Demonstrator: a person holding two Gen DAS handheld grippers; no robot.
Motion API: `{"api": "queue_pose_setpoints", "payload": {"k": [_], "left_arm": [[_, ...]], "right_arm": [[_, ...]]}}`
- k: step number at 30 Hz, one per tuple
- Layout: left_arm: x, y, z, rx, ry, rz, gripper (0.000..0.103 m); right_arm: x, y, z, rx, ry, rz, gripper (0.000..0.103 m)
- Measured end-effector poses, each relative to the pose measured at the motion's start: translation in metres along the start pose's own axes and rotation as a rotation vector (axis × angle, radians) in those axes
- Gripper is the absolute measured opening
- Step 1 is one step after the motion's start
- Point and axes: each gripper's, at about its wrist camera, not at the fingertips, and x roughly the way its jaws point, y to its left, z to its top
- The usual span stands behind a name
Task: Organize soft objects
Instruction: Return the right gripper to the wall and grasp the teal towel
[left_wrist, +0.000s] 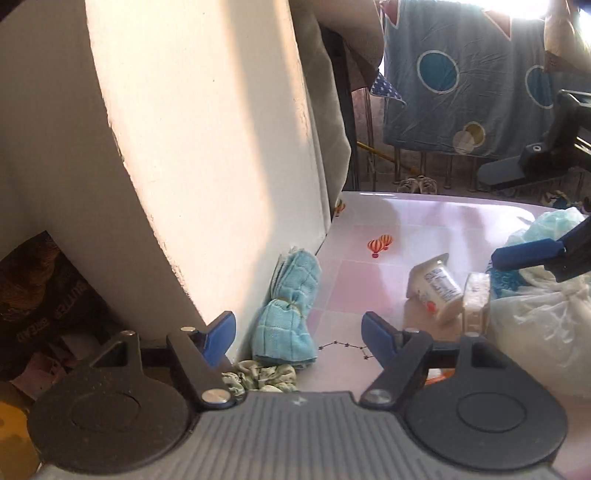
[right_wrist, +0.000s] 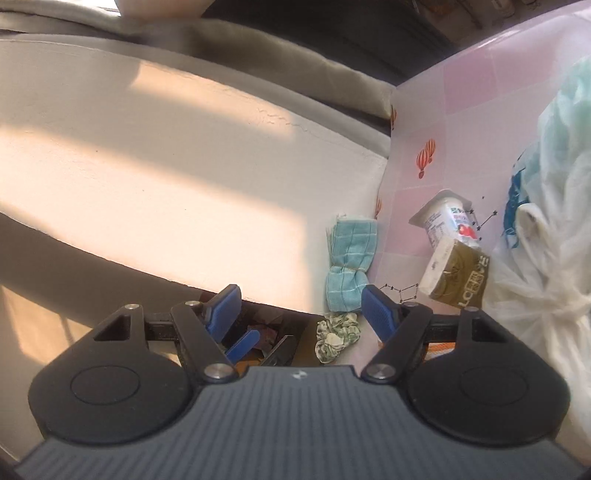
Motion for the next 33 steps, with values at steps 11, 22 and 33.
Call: {"api": "queue_pose_setpoints", "payload": {"k": [11, 22, 33], "left_arm": [[0.069, 0.027, -0.016, -0.041, 0.136, -0.025, 0.069], [0.094, 0.034, -0.02, -0.119, 0.205, -0.096, 0.036], [0.085, 0.034, -0.016, -0.19, 0.198, -0.149, 0.008]], "right_arm": [[0.188, -0.028, 0.033, 0.018, 0.195, -0.122, 0.067], [0.251, -0.058, 0.038, 0.03, 0.273, -0.147, 0.067], [0.243, -0.065, 0.032, 0.029, 0.265, -0.143, 0.036]]}}
